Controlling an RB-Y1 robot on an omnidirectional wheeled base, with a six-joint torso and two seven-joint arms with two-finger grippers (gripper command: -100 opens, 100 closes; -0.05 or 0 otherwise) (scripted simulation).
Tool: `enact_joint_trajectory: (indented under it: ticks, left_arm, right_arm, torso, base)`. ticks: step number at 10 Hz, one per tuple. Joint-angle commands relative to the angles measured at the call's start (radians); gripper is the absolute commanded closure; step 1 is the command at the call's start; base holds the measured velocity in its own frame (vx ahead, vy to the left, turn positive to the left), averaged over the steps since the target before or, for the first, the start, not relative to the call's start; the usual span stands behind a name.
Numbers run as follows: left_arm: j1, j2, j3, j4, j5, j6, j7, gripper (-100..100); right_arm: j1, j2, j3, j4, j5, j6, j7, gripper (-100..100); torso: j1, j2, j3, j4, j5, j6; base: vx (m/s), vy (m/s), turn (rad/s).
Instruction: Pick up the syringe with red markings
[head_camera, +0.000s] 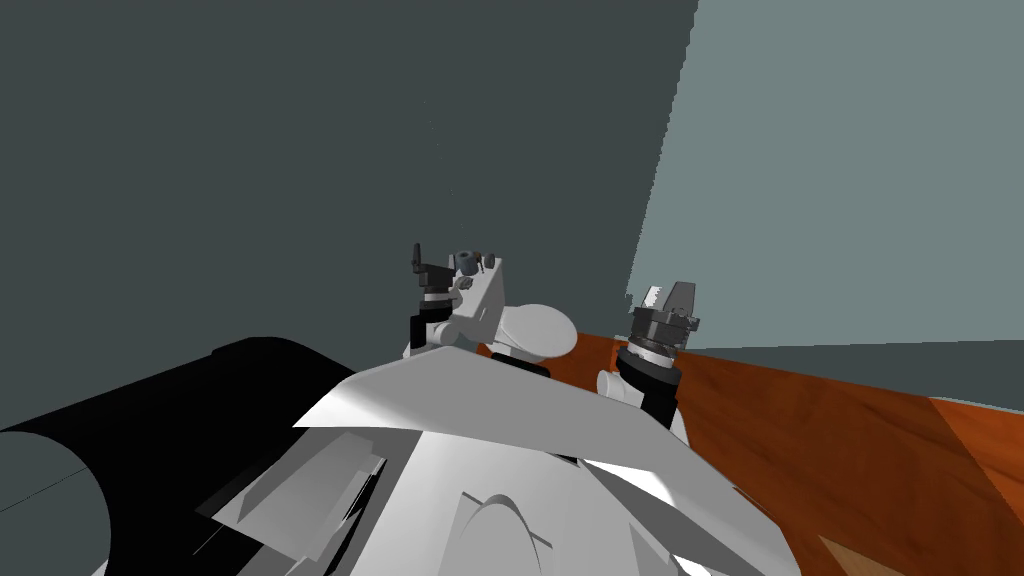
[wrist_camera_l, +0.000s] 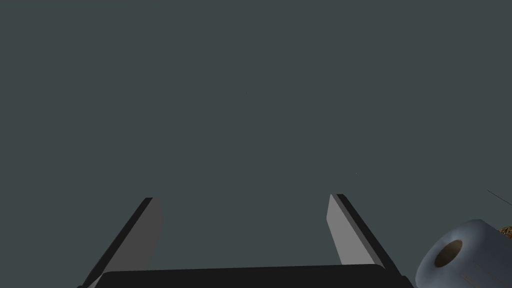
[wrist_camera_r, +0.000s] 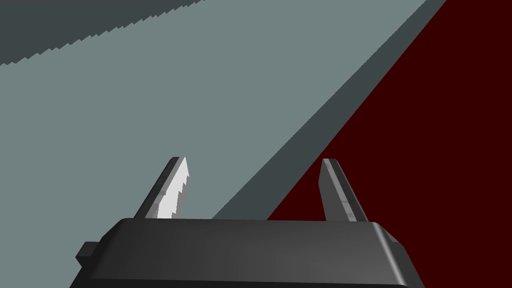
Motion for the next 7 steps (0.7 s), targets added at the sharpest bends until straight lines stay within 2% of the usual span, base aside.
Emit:
enact_joint_trajectory:
  ticks: [1,2,7]
  left_arm:
    - [0.0,0.0,0.0,0.0,0.0,0.0,0.0,-100]
    - [0.0,0.0,0.0,0.0,0.0,0.0,0.0,-100]
    - [-0.083,-0.005,0.14,0.044,0.024,0.003,-0.001,-100]
  right_arm:
    - [0.0,0.0,0.0,0.0,0.0,0.0,0.0,0]
    - [0.0,0.0,0.0,0.0,0.0,0.0,0.0,0]
    - [0.0,0.0,0.0,0.0,0.0,0.0,0.0,0]
  torso:
    - [0.0,0.0,0.0,0.0,0.0,0.0]
    - [-0.001,0.0,0.0,0.0,0.0,0.0]
    - [-0.005,0.001,0.001,0.0,-0.001,0.0]
  base:
    - [0.003,-0.005,0.013]
    - [0.006,-0.009,0.025]
    - [-0.02,-0.063,-0.111]
